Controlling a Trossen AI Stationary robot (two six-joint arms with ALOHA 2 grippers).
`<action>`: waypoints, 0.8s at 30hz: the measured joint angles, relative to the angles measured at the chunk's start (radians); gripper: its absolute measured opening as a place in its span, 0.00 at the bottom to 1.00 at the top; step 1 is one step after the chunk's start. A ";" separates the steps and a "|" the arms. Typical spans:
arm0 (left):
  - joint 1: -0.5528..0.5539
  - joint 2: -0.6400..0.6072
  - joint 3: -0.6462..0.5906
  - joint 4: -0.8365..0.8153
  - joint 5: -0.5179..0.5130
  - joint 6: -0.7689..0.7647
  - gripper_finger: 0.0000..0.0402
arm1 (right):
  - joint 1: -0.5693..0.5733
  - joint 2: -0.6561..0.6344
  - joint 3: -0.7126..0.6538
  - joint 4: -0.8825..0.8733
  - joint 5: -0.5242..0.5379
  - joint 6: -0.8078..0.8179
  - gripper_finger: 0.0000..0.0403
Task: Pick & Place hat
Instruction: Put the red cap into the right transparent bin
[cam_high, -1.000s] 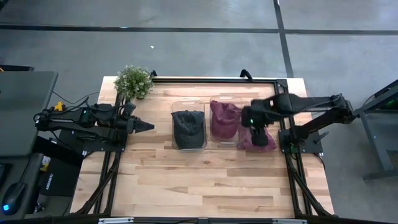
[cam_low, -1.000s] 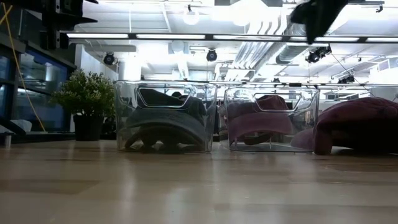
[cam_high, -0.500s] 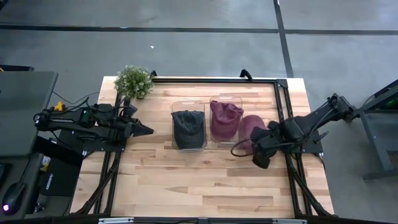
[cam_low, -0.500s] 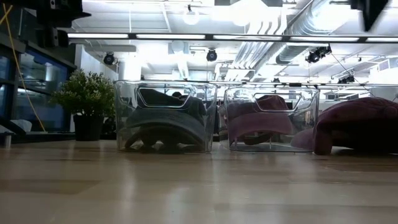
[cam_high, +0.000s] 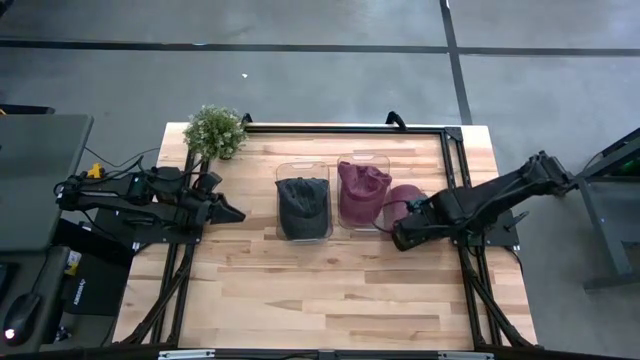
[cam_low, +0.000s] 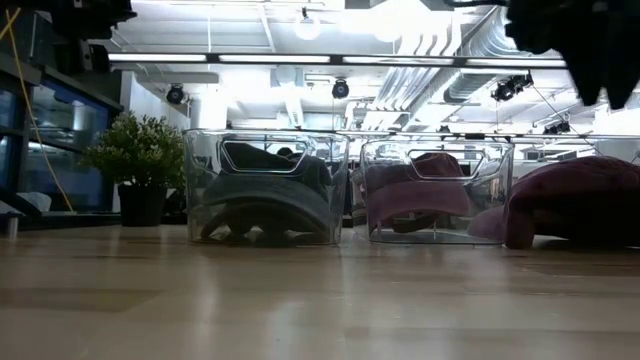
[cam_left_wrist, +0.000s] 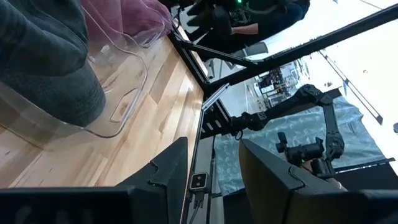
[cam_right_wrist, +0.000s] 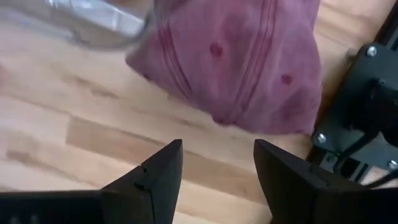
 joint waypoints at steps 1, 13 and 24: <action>0.000 0.000 0.000 0.000 0.004 0.000 0.34 | -0.014 -0.001 0.000 0.002 0.013 -0.004 0.48; 0.000 0.000 0.000 0.000 0.059 0.000 0.34 | -0.156 -0.002 -0.010 -0.022 0.011 -0.085 0.69; 0.000 0.000 0.000 0.000 0.087 0.008 0.34 | -0.257 -0.009 -0.204 0.126 -0.033 -0.130 0.85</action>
